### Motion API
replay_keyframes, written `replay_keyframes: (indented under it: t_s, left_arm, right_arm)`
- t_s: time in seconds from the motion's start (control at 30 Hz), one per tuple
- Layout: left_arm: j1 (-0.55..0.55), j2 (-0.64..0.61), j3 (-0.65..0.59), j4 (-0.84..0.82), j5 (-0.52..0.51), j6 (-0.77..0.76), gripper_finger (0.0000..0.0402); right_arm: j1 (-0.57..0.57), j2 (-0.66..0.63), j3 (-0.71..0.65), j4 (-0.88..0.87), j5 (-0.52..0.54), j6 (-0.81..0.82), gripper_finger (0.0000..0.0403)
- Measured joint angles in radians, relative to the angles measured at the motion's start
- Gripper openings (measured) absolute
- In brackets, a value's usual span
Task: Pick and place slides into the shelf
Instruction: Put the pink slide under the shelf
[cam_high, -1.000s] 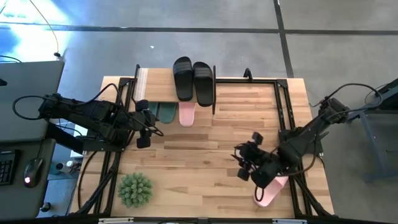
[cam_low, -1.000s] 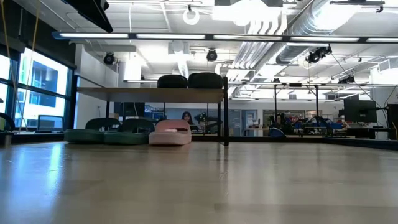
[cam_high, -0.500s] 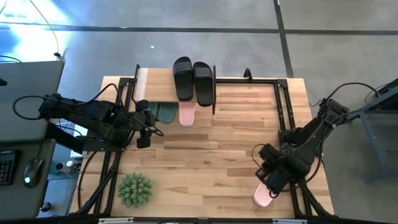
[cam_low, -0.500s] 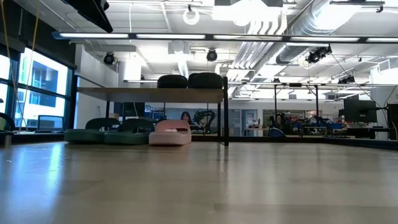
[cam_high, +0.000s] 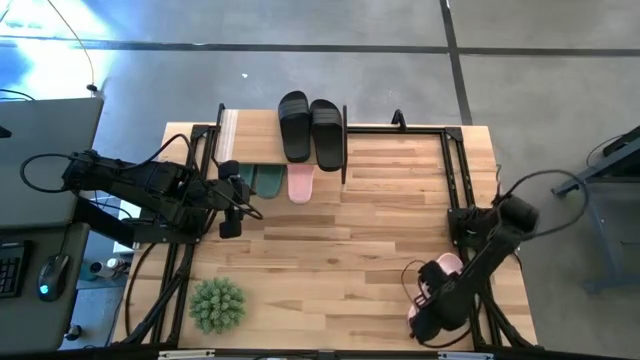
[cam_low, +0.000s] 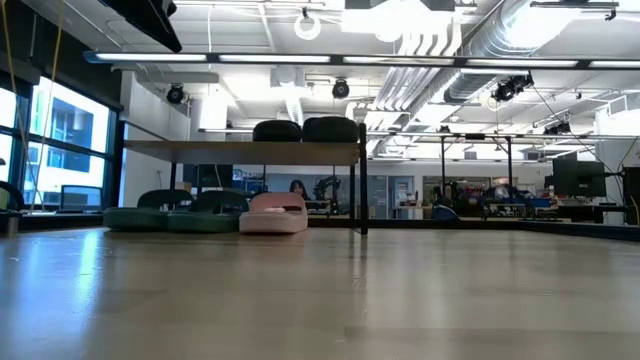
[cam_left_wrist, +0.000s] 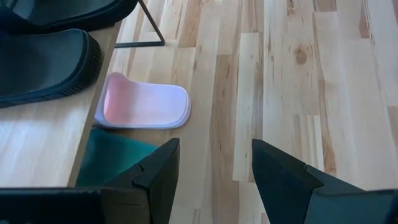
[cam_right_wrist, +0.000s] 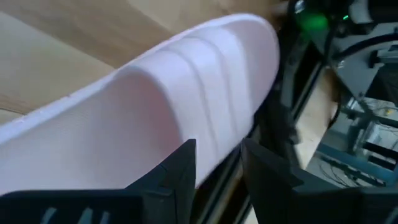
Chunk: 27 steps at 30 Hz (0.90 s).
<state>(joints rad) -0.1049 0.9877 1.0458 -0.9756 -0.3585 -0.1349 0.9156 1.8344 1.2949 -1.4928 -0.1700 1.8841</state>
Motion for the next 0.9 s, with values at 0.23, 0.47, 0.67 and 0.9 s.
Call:
replay_keyframes:
  t_s: [0.23,0.47,0.67,0.9]
  left_arm:
    - [0.000,0.000,0.000,0.000,0.000,0.011,0.0184]
    - [0.000,0.000,0.000,0.000,0.000,0.011,0.0184]
    - [0.000,0.000,0.000,0.000,0.000,0.008,0.0184]
    - [0.000,0.000,0.000,-0.001,0.000,0.008,0.0184]
  right_arm:
    - [0.001,0.091,0.000,0.067,-0.011,0.001,0.0119]
    - [0.002,0.091,0.051,0.065,0.012,-0.002,0.0119]
    - [0.002,0.090,0.137,-0.080,0.024,0.004,0.0119]
    - [0.001,0.112,0.109,-0.010,0.036,0.000,0.0119]
